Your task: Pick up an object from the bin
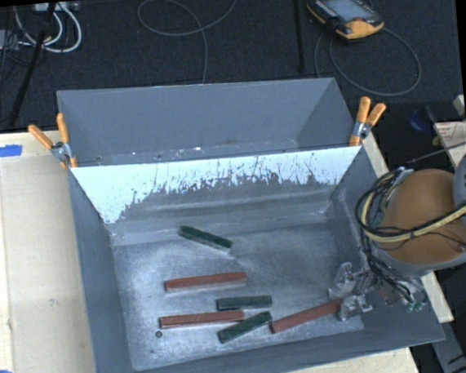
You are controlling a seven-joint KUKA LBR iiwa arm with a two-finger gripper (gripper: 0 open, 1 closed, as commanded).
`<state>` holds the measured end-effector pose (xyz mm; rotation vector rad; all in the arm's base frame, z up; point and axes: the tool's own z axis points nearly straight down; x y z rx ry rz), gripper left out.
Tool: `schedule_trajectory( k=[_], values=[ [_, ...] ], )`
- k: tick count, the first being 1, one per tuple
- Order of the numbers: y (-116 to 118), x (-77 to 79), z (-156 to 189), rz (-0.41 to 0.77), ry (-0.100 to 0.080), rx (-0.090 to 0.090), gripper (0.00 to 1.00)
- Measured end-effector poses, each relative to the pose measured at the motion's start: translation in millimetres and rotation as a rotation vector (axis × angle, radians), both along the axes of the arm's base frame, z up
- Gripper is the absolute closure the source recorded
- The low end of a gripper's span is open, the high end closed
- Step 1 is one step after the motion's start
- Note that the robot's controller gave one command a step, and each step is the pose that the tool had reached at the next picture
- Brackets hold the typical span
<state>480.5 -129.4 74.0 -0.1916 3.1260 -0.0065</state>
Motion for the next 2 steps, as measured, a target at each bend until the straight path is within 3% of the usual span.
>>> schedule_trajectory(
  k=[1, 2],
  values=[
    [0, 0.0, 0, 0.001, 0.0, 0.0, 1.0],
    [24, 5.3, 170, -0.023, 0.004, 0.003, 1.0]
  ],
)
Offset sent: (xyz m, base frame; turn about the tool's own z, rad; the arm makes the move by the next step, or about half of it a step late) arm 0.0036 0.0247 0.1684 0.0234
